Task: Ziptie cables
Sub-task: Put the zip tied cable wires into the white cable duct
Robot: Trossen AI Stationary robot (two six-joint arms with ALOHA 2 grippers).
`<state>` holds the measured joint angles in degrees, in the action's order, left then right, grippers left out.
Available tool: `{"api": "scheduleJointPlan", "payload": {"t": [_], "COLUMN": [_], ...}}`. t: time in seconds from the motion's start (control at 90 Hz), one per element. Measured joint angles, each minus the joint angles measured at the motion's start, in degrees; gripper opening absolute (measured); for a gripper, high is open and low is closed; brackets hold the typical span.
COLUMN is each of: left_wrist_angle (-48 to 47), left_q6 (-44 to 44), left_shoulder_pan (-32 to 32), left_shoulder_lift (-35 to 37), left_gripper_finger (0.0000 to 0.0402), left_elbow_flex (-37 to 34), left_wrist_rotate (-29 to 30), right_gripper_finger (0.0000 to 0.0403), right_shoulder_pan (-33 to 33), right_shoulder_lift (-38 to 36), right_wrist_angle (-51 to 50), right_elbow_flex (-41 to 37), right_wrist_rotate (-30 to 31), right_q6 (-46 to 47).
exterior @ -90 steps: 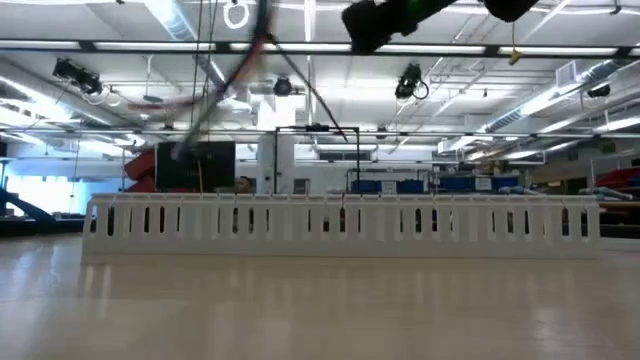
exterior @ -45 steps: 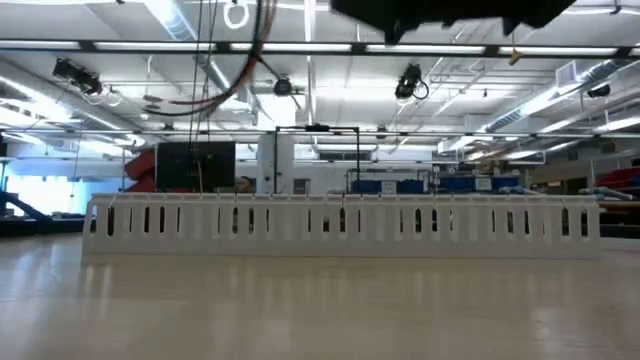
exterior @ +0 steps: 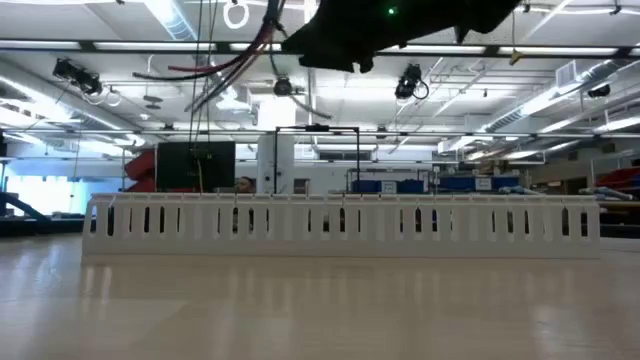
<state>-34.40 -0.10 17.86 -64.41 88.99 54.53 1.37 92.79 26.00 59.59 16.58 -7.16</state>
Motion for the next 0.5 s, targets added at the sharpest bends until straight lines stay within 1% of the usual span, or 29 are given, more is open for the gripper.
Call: {"api": "scheduleJointPlan", "payload": {"t": [0.122,0.244,0.367,0.5], "left_wrist_angle": [-0.43,-0.1,-0.49,0.4], "left_q6": [-0.09,-0.1,-0.09,-0.13], "left_shoulder_pan": [-0.7,-1.58,-2.31,-2.9], "left_shoulder_lift": [-0.16,-0.35,-0.58,-0.71], "left_gripper_finger": [0.0,0.0,0.0,0.0], "left_elbow_flex": [-0.02,-0.02,-0.02,-0.02], "left_wrist_rotate": [-0.03,0.02,-0.61,-1.76], "right_gripper_finger": [0.037,0.039,0.0394,0.0388], "right_shoulder_pan": [0.0,0.0,0.01,0.33], "right_shoulder_lift": [-0.02,-0.02,-0.02,-0.02], "right_wrist_angle": [-0.16,0.04,-0.94,-0.7], "right_elbow_flex": [0.61,0.59,0.52,0.52], "right_wrist_rotate": [-2.87,-4.09,-4.2,-3.71], "right_q6": [1.14,1.77,2.95,2.97]}}
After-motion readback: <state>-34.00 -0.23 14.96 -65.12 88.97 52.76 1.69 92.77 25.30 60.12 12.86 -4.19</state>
